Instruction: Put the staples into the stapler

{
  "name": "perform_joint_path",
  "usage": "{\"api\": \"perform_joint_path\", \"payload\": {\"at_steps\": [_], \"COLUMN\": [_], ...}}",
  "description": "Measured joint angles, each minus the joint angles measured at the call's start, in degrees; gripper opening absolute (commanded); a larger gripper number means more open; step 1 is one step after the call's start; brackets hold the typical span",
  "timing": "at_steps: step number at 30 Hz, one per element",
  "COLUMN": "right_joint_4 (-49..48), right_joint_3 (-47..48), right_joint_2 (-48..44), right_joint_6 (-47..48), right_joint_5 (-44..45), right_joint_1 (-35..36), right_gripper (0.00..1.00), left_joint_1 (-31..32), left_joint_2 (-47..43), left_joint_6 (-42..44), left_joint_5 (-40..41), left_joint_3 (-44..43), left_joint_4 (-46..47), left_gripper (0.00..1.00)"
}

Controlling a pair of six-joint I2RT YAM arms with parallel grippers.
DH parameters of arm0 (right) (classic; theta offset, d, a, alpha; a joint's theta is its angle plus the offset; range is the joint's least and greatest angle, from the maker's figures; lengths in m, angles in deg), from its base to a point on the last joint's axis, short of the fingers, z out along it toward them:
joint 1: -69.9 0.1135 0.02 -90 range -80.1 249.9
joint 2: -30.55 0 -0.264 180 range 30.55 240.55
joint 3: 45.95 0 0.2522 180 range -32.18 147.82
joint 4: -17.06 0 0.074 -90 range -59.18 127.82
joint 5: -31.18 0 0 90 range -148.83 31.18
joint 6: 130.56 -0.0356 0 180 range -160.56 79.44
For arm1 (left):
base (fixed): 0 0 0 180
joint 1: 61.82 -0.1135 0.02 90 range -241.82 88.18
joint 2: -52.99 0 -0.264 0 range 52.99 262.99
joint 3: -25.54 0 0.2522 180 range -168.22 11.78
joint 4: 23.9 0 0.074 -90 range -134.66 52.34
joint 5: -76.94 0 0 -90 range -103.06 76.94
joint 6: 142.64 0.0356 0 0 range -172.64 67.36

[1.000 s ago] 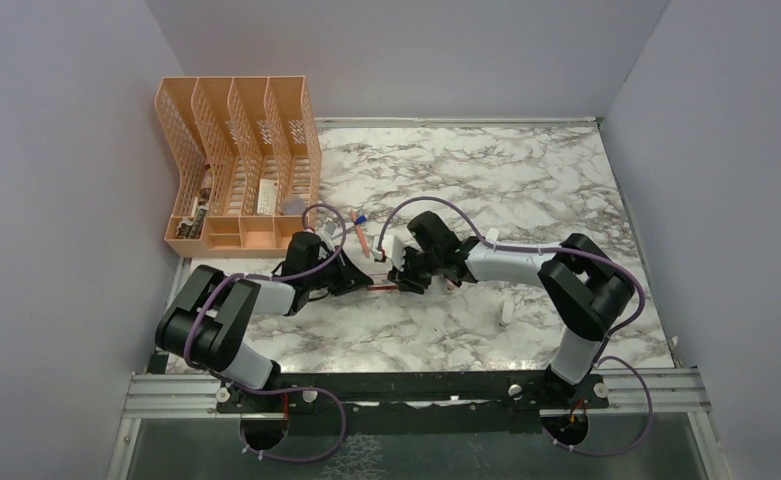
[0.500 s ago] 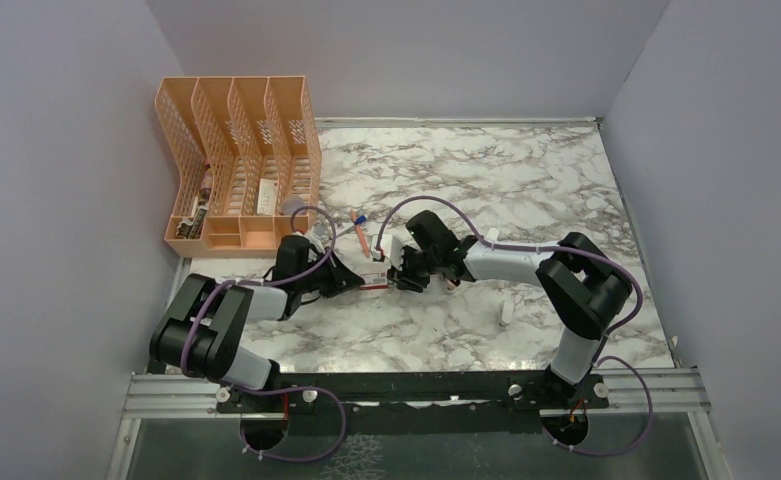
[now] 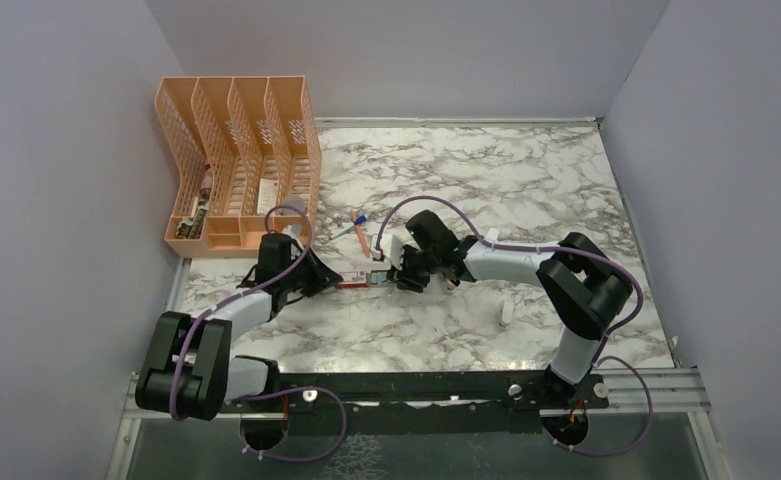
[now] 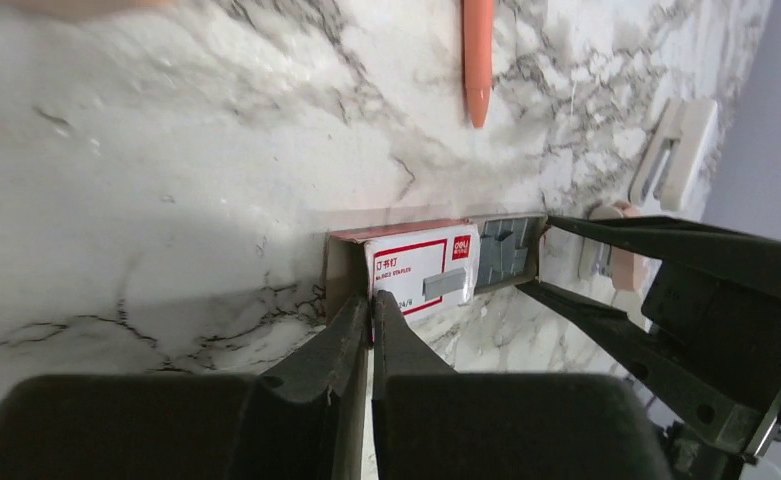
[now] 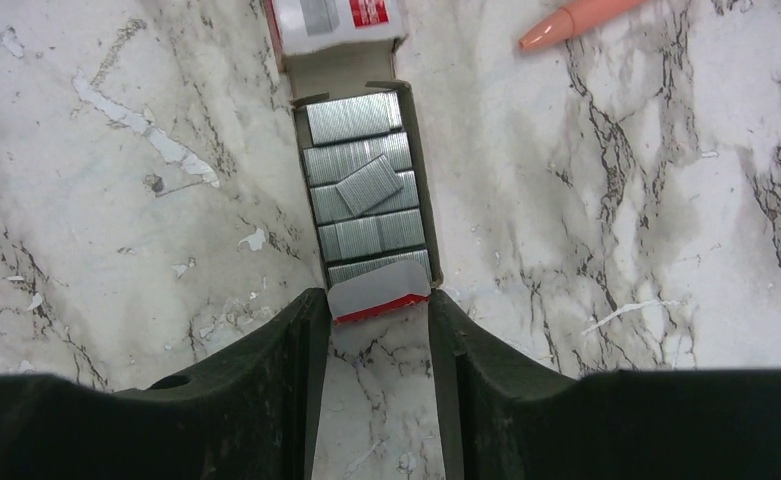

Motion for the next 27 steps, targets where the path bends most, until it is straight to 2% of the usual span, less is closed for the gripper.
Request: {"api": "perform_joint_path", "payload": {"at_steps": [4, 9, 17, 27], "right_joint_4": [-0.42, -0.76, -1.07, -1.40], "right_joint_3": [0.02, 0.02, 0.04, -2.10], "right_joint_2": [-0.22, -0.66, -8.66, -22.40], "right_joint_6": [-1.40, -6.10, -18.86, -31.28], "right_joint_5": [2.03, 5.46, 9.68, 13.57], "right_joint_1": [0.00, 0.00, -0.07, -0.09], "right_gripper": [0.61, 0.76, 0.79, 0.82], "left_joint_1": [-0.48, -0.57, -0.57, -0.57], "left_joint_2": [-3.52, -5.55, -9.62, -22.80], "left_joint_6": [3.10, 5.84, 8.48, 11.82], "left_joint_5": [5.11, 9.99, 12.17, 12.94], "left_joint_3": [-5.66, -10.54, -16.11, -22.60], "left_joint_4": [-11.21, -20.48, -30.67, -35.89], "left_gripper": [0.20, 0.41, 0.58, 0.66]}}
